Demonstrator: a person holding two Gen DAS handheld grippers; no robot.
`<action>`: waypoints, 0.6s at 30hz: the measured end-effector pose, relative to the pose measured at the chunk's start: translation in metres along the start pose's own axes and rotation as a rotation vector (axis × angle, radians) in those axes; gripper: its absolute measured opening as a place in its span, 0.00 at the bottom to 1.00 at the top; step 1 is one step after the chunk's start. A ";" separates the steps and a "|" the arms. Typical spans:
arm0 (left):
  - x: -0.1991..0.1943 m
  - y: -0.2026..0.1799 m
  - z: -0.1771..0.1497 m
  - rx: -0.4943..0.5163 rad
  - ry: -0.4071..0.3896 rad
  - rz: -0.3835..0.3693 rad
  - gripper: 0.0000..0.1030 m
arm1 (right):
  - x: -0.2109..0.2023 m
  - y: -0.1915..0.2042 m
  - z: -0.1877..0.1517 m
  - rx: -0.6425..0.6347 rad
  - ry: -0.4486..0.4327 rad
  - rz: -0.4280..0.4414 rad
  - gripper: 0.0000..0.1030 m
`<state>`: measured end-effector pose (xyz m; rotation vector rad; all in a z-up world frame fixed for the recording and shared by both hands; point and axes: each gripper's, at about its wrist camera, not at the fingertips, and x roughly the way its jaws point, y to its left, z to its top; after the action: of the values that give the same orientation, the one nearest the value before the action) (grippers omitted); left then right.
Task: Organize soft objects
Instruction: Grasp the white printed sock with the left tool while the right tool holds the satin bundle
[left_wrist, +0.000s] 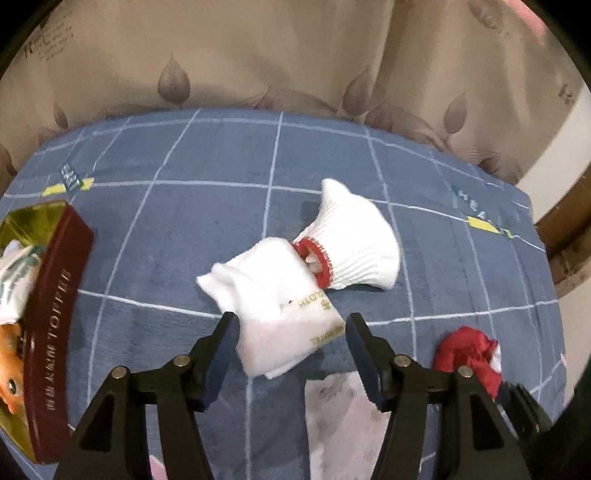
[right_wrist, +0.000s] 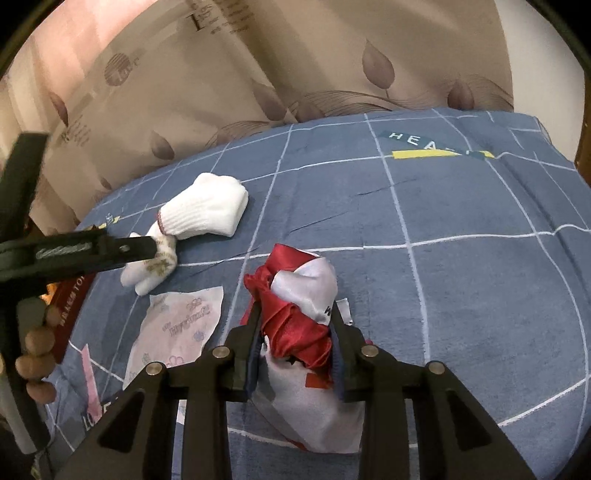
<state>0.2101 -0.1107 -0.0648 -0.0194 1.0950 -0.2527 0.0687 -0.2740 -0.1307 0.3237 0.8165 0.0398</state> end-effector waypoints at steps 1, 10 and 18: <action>0.004 -0.001 0.001 -0.011 0.007 0.012 0.63 | 0.000 0.001 0.000 -0.002 0.000 0.001 0.30; 0.033 0.004 0.005 -0.029 0.013 0.102 0.68 | 0.002 -0.001 -0.002 0.005 -0.005 0.026 0.32; 0.011 0.025 -0.003 -0.021 -0.055 0.045 0.24 | 0.003 0.001 -0.002 -0.005 -0.005 0.016 0.33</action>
<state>0.2165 -0.0882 -0.0791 -0.0206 1.0419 -0.1994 0.0694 -0.2720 -0.1340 0.3253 0.8092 0.0561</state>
